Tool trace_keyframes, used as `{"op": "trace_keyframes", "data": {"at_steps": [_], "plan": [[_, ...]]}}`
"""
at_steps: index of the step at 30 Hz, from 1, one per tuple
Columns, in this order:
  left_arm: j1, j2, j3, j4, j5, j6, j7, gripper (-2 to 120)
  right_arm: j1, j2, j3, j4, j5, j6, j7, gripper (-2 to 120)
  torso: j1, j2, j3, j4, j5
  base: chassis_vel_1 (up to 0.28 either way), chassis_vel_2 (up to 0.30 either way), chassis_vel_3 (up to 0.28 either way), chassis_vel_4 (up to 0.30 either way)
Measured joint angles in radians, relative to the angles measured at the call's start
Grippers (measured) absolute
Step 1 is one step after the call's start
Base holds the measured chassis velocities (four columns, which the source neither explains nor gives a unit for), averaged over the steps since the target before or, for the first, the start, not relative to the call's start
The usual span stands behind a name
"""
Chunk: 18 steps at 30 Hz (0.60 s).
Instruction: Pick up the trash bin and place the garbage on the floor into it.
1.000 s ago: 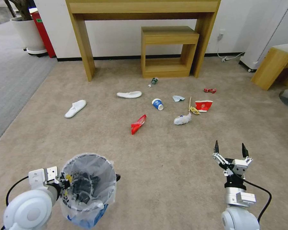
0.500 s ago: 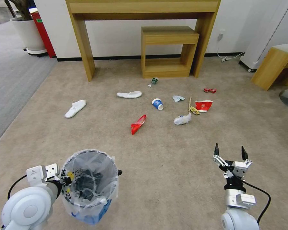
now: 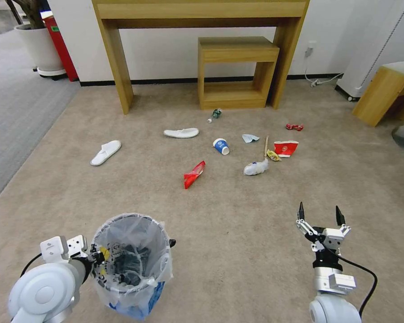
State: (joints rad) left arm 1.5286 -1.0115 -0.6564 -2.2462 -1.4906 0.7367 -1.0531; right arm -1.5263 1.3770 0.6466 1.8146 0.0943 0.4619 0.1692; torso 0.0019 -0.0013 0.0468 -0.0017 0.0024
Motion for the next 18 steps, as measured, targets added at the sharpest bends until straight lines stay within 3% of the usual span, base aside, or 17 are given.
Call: {"op": "trace_keyframes", "data": {"at_steps": [9,18], "plan": [[-0.008,-0.031,0.012,0.021,-0.037,-0.001,-0.014,0,-0.007,0.002,-0.002,-0.002,-0.012,0.001,-0.002,100,0.0,0.0,0.0,0.0,-0.0001,0.0,0.0,0.0,0.0],[-0.03,0.009,-0.006,0.017,-0.139,-0.002,-0.059,0,-0.012,0.007,-0.001,-0.004,-0.021,0.002,-0.004,100,0.0,0.0,0.0,0.0,-0.0001,0.0,0.0,0.0,0.0]]}}
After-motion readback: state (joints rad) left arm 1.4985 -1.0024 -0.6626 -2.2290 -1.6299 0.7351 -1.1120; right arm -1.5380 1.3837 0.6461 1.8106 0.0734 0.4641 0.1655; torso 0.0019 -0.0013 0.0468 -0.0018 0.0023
